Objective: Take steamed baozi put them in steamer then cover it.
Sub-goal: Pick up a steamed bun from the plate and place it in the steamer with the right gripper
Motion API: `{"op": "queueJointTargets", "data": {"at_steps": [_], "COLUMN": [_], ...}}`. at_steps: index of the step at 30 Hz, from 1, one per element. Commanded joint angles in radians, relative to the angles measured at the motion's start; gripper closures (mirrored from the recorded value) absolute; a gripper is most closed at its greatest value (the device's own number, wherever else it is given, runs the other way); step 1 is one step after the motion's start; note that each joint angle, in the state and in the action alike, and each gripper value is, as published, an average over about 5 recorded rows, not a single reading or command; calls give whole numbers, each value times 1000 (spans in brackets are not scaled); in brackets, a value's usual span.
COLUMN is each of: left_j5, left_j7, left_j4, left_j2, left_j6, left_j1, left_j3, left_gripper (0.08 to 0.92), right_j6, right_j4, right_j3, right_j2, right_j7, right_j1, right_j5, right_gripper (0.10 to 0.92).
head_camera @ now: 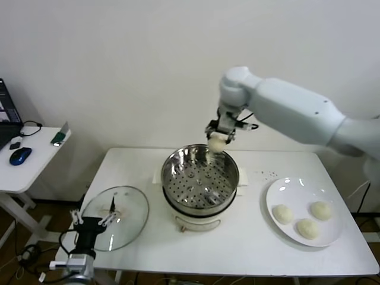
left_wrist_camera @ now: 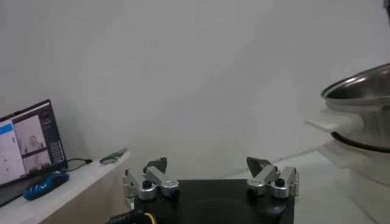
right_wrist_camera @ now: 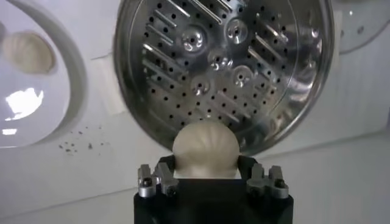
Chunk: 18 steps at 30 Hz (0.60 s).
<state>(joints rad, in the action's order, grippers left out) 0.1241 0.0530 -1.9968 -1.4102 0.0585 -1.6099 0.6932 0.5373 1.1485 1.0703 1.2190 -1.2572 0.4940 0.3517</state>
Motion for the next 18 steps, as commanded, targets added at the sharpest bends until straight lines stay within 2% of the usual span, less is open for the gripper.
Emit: {"op": "queueJointTargets", "data": {"at_steps": [1,18], "left_j5": [-14,-40], "left_j7": [0,4], "left_j4": [-6,36], "left_j2": [5,11], "left_j6": [3,19], "left_j1": [-10,-18], "left_j3": [10,39], "left_gripper": [177,177], "right_j6": [31,37], "right_j4": [-73,-174], "right_j3": [-4,-36], "right_j2": [133,187], "right_j7": [7,8], "right_j1": [-91,-186], "right_j5": [99,199], "right_gripper": [355,334]}}
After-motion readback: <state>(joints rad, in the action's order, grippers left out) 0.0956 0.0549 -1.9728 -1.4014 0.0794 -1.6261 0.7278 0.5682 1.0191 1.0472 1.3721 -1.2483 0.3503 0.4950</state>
